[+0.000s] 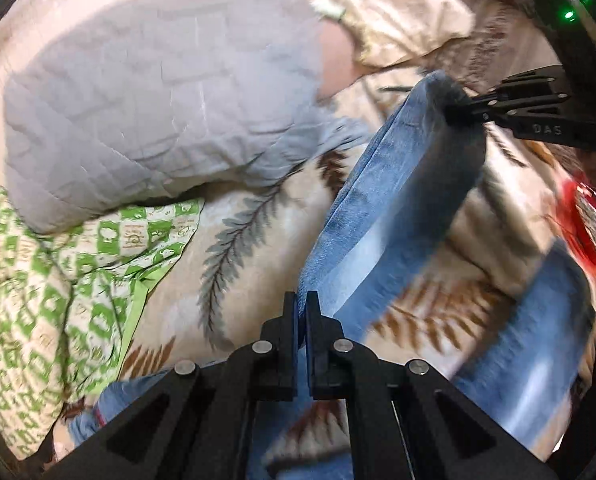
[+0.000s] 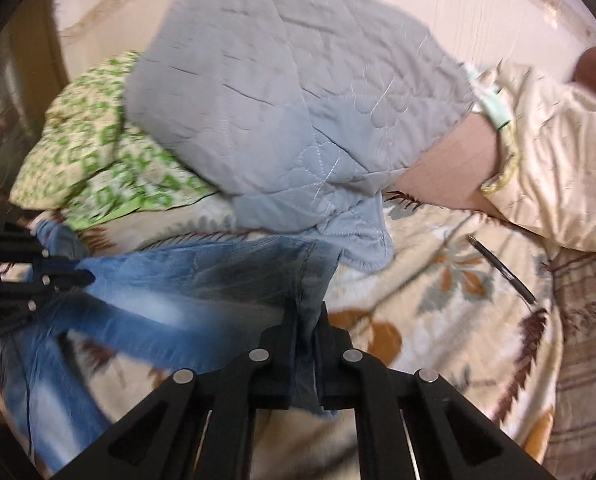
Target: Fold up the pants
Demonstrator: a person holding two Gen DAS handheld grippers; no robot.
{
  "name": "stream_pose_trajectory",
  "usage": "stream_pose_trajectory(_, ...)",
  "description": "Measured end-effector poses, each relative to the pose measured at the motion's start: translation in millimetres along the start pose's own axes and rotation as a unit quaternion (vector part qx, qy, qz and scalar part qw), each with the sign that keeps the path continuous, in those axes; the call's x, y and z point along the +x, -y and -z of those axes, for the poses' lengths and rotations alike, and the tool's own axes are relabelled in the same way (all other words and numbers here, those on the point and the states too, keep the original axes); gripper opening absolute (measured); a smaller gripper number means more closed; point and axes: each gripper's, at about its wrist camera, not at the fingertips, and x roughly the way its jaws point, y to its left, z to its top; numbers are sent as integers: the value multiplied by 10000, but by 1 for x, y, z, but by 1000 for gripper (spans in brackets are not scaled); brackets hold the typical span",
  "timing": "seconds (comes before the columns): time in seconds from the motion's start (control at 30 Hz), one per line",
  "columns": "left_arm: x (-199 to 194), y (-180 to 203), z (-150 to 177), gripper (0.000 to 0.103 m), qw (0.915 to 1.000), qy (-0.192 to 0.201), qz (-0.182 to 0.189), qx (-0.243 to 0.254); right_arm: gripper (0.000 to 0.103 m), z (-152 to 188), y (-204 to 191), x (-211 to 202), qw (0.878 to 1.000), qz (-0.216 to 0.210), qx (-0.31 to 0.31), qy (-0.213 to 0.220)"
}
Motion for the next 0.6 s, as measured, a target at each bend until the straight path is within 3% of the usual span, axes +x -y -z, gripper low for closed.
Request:
stream_pose_trajectory(0.3, -83, 101, 83, 2, 9947, 880, -151, 501, 6, 110, -10, -104, 9983, -228, -73, 534)
stream_pose_trajectory(0.47, -78, 149, 140, 2, 9940, 815, -173, 709, 6, 184, -19, -120, 9985, -409, 217, 298)
stream_pose_trajectory(0.6, -54, 159, 173, 2, 9986, 433, 159, 259, 6, 233, -24, -111, 9968, -597, 530, -66)
